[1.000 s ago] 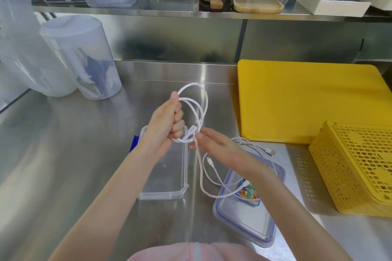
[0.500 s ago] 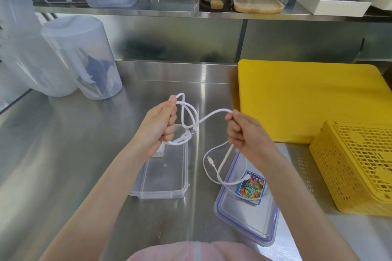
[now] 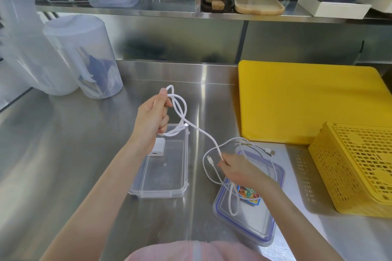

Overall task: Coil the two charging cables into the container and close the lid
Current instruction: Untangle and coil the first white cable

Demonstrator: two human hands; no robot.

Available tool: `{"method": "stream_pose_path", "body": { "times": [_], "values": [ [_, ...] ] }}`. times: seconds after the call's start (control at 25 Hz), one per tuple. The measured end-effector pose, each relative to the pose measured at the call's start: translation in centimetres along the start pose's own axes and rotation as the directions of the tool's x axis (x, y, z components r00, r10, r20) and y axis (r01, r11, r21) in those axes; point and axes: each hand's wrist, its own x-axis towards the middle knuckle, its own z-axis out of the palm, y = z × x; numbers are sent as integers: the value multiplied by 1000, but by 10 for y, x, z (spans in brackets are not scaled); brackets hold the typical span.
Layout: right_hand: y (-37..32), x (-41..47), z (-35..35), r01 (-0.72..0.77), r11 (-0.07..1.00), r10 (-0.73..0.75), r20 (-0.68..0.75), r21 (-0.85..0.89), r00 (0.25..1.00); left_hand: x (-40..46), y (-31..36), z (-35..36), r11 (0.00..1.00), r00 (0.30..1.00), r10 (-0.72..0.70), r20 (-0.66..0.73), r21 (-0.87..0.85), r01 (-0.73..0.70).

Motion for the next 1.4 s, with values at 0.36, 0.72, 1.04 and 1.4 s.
{"method": "stream_pose_path", "body": {
  "times": [0.36,0.72,1.04,1.4],
  "values": [
    [-57,5,-15,264,950,-231,-196,167,953,-10,-4,12,993,994,-15,106,119,3],
    [-51,10,-10,157,964,-121,-174,215,977,-10,-6,8,996,990,-34,136,89,22],
    [-58,12,-7,-198,428,-106,267,882,958,-10,-10,18,999,987,2,163,43,-9],
    [-9,10,-43,98,288,54,-119,953,991,7,-3,-12,943,996,-68,58,-322,83]
  ]
}}
